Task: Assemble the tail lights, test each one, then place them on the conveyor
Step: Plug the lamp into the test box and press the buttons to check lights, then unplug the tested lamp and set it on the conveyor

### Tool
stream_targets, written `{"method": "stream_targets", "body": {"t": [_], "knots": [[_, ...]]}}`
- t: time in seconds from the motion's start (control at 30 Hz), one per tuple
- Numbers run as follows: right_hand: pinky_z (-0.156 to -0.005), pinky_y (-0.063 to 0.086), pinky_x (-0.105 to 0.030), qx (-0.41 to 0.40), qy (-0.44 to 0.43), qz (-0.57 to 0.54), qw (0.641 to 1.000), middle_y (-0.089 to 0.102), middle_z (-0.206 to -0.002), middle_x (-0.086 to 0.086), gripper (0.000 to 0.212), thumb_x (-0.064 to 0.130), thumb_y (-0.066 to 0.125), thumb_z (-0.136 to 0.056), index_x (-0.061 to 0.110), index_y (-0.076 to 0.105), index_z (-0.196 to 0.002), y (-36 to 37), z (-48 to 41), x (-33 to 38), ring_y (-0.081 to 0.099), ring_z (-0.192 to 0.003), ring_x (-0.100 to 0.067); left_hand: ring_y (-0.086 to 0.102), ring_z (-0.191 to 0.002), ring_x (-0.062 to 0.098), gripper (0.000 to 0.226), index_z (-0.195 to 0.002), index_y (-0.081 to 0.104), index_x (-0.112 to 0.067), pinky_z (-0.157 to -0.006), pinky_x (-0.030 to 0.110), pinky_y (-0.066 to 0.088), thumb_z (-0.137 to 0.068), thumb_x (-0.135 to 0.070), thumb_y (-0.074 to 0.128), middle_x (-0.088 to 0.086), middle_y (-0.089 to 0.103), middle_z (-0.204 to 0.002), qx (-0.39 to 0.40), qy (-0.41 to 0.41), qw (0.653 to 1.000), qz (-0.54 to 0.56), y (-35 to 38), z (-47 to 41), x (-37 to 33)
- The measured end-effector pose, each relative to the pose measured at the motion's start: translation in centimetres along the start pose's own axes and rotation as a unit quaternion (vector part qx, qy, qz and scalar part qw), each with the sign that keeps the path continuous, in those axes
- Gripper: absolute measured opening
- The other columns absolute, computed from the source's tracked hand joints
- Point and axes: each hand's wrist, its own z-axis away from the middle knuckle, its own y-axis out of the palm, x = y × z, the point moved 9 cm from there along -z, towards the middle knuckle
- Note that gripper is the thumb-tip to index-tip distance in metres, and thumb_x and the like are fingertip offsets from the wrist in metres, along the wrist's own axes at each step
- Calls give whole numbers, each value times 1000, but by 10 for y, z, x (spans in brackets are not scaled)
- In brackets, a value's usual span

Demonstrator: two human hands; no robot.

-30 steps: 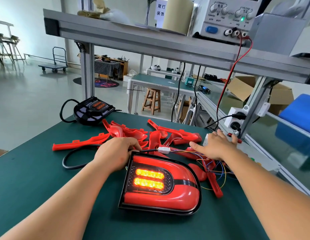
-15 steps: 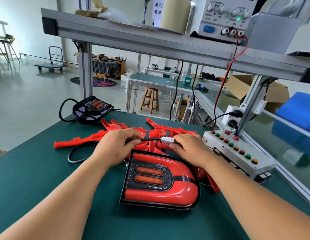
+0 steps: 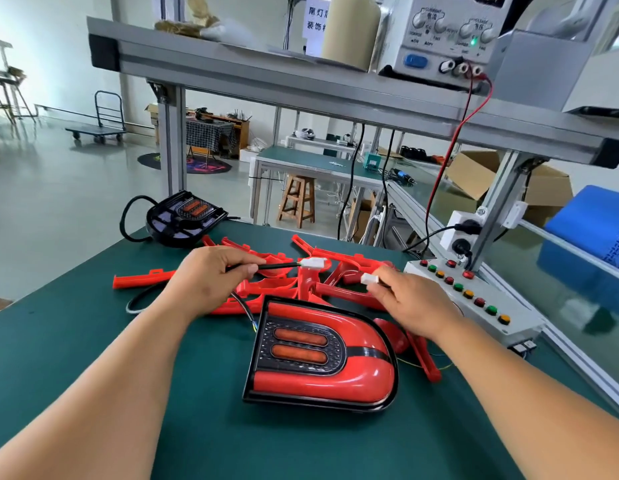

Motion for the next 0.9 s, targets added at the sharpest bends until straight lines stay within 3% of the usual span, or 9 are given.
{"method": "stream_targets", "body": {"t": [0.07, 0.13, 0.23, 0.33, 0.47, 0.57, 0.7, 0.8, 0.9], "knots": [[-58, 34, -34, 20, 21, -16, 999, 50, -72, 12, 29, 51, 36, -99, 26, 49, -96, 1, 3, -7, 60, -82, -24, 64, -94, 8, 19, -104, 75, -27, -84, 21, 43, -90, -17, 67, -12, 70, -91, 15, 3, 1000, 1, 5, 1, -3], [-82, 42, -36, 34, 36, -20, 999, 60, -104, 6, 38, 50, 37, -99, 24, 56, -119, 2, 2, -9, 57, -107, -22, 64, -93, 8, 20, -105, 75, -28, -84, 21, 43, -90, -18, 67, -13, 68, -90, 17, 5, 1000, -7, 8, 2, -6], [-109, 23, -36, -12, 35, -37, 999, 48, -137, 4, 44, 42, 43, -100, 23, 50, -139, -15, -1, 4, 40, -131, -18, 65, -90, 4, 21, -104, 75, -32, -80, 21, 45, -89, -19, 67, -19, 68, -86, -4, 23, 1000, -9, 3, 2, -16], [-107, 24, -24, -74, -40, -128, 988, 54, -134, -2, 38, 27, 49, -101, 15, 56, -136, -45, -3, 42, 44, -126, -18, 64, -88, 4, 22, -105, 74, -34, -78, 22, 46, -90, -20, 67, -24, 65, -85, -4, 61, 998, -20, 6, 2, -39], [-102, 36, -40, -37, -84, -126, 988, 62, -125, -2, 35, 32, 46, -102, 18, 58, -132, -46, -9, 86, 53, -118, -19, 63, -89, 4, 22, -107, 73, -38, -78, 23, 46, -90, -25, 66, -24, 64, -88, -3, 100, 994, -39, 17, 1, -72], [-84, 42, -42, -32, -58, -143, 988, 63, -96, -9, 26, 26, 47, -102, 9, 66, -101, -40, -8, 85, 57, -95, -28, 64, -98, 10, 27, -116, 64, -49, -86, 32, 52, -91, -38, 62, -17, 70, -105, 57, 75, 989, -110, 21, -4, -73], [-73, 42, -37, -10, 53, -180, 982, 62, -86, -8, 34, 25, 41, -103, 6, 60, -84, -27, -2, 48, 56, -85, -27, 58, -115, 13, 34, -127, 50, -57, -96, 34, 48, -93, -51, 51, -17, 62, -127, 160, -29, 950, -267, -2, 0, -28], [-71, 42, -35, 70, 120, -178, 974, 65, -89, -7, 39, 34, 36, -103, 9, 62, -87, -2, 10, 30, 58, -85, -27, 48, -128, 20, 48, -137, 47, -46, -107, 40, 38, -91, -40, 61, -7, 54, -139, 105, -100, 966, -215, -39, 14, -2], [-69, 43, -36, 69, 141, -175, 972, 64, -83, -3, 40, 43, 37, -102, 18, 57, -78, 6, 18, 28, 59, -82, -25, 32, -135, 33, 84, -151, 22, -36, -112, 43, 29, -84, -26, 71, 8, 28, -148, -16, -165, 977, -137, -58, 54, -1]]}}
